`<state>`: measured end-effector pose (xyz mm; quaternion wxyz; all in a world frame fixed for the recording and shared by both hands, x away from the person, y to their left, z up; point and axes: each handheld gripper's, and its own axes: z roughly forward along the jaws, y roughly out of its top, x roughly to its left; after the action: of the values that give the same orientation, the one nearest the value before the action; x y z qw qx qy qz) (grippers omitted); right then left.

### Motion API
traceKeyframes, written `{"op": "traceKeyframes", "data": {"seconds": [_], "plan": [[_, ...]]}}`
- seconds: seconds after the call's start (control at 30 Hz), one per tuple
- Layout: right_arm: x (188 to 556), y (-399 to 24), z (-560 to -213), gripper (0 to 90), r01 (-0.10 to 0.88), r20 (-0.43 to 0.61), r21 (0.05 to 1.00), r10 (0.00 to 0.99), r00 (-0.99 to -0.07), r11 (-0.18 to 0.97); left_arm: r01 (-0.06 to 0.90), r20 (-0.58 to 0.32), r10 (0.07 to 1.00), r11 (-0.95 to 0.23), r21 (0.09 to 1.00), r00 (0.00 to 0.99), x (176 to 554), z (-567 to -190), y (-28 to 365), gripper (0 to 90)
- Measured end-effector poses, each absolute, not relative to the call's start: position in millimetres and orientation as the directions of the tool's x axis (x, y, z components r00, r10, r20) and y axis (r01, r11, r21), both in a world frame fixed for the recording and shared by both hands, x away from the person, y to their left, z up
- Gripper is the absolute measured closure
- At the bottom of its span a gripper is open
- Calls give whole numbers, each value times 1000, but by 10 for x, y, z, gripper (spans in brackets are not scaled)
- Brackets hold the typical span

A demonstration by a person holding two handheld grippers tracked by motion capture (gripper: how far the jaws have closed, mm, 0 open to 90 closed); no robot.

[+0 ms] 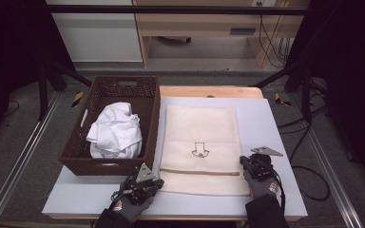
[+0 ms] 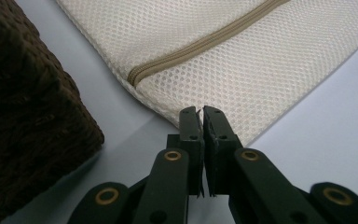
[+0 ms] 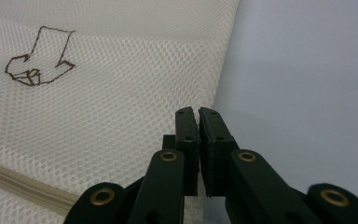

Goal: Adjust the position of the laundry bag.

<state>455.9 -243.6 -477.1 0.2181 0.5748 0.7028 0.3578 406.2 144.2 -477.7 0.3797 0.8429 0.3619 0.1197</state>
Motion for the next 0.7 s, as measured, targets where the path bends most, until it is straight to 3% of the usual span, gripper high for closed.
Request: {"op": "traceKeyframes", "data": {"seconds": [0.43, 0.57, 0.7], "plan": [[4613, -2430, -4829, 813, 650, 82, 753, 966, -246, 101, 495, -48, 702, -450, 743, 710, 4030, -4779, 1434, 835], [4567, -2443, -4800, 725, 632, 83, 768, 963, -257, 102, 473, -53, 693, -433, 767, 719, 4009, -4726, 1448, 754], [4435, -2478, -4745, 563, 594, 99, 801, 959, -265, 81, 423, -43, 668, -418, 804, 743, 3955, -4615, 1423, 649]]}}
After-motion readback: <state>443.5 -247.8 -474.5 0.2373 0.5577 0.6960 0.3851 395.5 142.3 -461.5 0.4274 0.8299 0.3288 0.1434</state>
